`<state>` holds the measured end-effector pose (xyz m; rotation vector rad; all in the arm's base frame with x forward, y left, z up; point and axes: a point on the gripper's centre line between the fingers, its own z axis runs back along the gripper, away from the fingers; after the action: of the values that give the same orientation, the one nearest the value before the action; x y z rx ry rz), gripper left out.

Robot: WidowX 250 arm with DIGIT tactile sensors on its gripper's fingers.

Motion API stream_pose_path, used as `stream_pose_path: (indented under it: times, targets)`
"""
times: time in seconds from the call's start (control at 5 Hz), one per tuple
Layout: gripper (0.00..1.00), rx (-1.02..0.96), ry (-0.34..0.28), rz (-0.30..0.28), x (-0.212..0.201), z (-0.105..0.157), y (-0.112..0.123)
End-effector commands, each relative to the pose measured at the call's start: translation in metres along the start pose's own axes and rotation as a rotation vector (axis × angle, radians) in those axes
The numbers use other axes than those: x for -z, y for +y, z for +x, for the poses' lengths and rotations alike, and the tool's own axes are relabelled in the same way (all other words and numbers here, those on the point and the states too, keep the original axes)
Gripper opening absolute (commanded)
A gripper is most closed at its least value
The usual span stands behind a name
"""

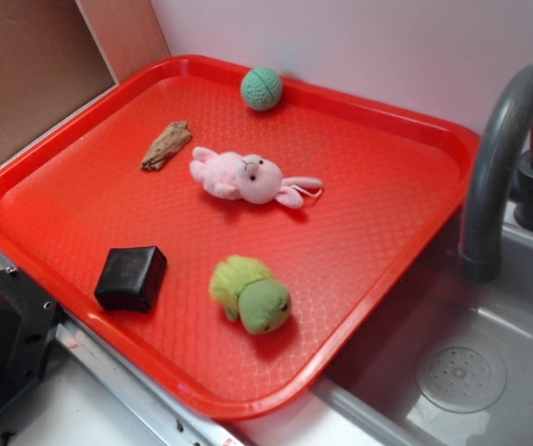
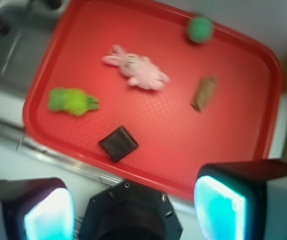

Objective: Grab the green animal.

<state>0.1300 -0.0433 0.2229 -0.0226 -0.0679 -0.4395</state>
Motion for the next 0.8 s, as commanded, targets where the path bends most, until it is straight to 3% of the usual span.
stream_pose_path:
  times: [0.0, 0.2, 0.4, 0.6]
  targets:
    - [1.0, 0.481, 0.008, -0.103, 0.025, 0.044, -0.025]
    - [1.0, 0.728, 0.002, -0.158, 0.048, 0.063, -0.034]
    - [1.0, 0.92, 0.022, -0.172, 0.076, 0.076, -0.045]
    - [1.0, 0.948, 0.025, -0.153, 0.1, 0.083, -0.056]
